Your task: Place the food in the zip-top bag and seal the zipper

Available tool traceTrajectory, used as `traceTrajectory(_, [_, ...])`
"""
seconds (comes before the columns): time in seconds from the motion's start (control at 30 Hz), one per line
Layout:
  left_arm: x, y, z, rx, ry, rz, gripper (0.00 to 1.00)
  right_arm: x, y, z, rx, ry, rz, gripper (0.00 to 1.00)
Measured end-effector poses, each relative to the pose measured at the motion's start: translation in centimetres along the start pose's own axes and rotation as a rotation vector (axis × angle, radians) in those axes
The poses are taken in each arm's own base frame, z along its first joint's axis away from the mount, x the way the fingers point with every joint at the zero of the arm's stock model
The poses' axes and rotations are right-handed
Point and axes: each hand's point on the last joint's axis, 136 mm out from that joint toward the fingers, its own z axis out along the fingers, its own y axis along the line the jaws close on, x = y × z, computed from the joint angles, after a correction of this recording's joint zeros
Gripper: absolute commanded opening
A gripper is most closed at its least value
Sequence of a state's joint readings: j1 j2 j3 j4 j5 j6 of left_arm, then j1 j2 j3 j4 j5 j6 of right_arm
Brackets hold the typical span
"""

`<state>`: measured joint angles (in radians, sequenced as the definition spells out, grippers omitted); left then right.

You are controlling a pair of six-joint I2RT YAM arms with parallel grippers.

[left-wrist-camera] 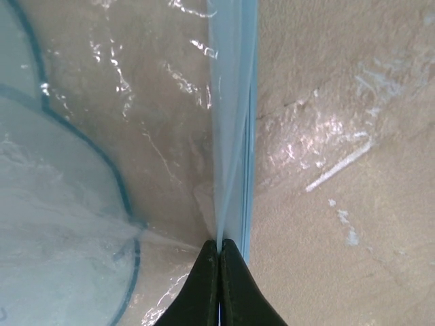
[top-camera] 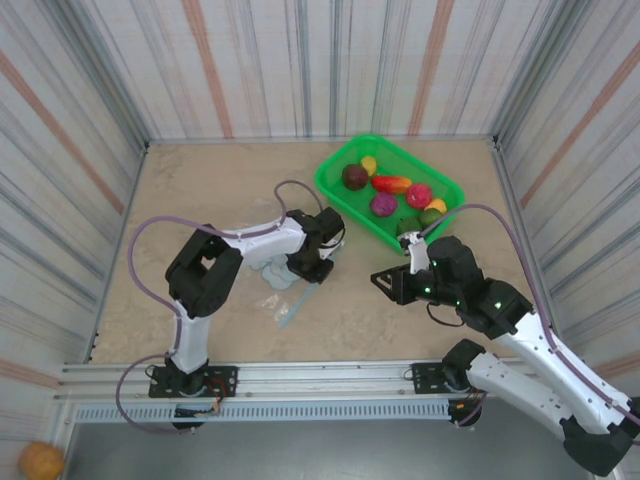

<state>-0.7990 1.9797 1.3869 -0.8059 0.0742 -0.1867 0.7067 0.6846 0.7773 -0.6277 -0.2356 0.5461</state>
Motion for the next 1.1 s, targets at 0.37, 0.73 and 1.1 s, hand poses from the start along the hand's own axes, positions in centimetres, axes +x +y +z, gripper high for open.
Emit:
traceTrajectory(0.37, [0.7,1.5,-6.9,0.206,-0.159,-0.127,0.00,0.3,-2.0,2.5,0.108,0.065,0.030,0.42])
traceTrajectory(0.73, [1.6,3.1,-13.5,0.625,-0.357,-0.429,0.00,-4.2,-1.9,5.4,0.203,0.108,0.019,0.57])
traceTrajectory(1.1, [1.8,0.7,-18.0,0.755,-0.441,-0.354,0.00,-6.3,3.2,11.8,-0.041,0.156,0.164,0.12])
